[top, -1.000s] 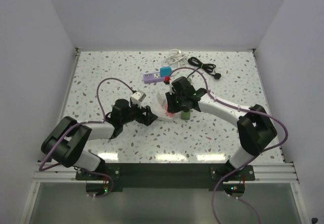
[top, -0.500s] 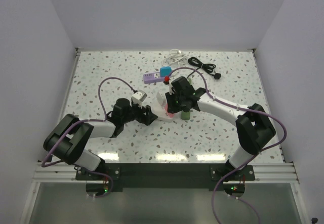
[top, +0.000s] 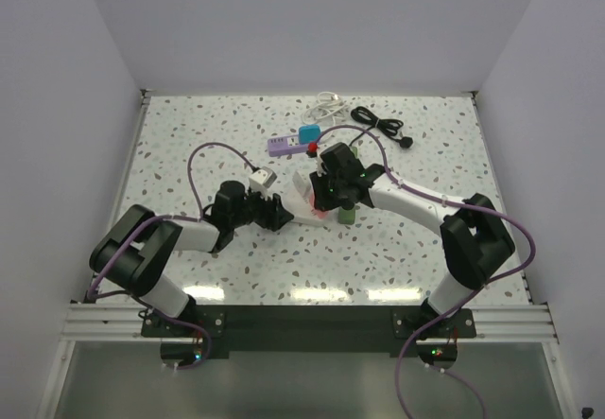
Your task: Insert the plug
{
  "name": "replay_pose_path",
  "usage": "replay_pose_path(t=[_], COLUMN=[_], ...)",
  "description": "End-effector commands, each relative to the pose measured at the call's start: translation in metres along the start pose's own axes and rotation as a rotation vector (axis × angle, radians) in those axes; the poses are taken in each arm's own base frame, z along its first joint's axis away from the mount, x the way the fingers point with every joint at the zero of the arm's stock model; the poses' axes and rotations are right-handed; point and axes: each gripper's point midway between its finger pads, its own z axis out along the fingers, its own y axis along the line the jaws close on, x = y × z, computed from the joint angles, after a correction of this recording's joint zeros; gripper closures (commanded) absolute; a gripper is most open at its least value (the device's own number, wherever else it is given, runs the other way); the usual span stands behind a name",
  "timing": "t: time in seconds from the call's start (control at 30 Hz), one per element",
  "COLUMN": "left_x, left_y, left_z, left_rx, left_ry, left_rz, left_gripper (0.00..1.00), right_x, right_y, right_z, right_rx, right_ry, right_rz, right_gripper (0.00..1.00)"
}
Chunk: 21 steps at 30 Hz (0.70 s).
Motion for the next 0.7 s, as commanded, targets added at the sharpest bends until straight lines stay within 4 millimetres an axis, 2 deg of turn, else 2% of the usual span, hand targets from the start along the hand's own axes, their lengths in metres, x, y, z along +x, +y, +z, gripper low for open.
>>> replay_pose_path(t=[0.0,0.67], left_x=[-0.014,-0.009], left_y=[-0.005,-0.006], left_z=[0.006,0.007], left_rx=[0.036,0.048], left_ry=[-0.031,-0.014], left_rz=[0.036,0.035], left_gripper=[0.39,0.42], right_x=[-0.002,0.026], right_y=[0.011,0.005], right_z=[0.008,0.026], right_rx=[-0.049,-0.012], right_ry=[-0.009,0.072], right_rz=[0.003,-0.009], right_gripper=[1.0,1.0])
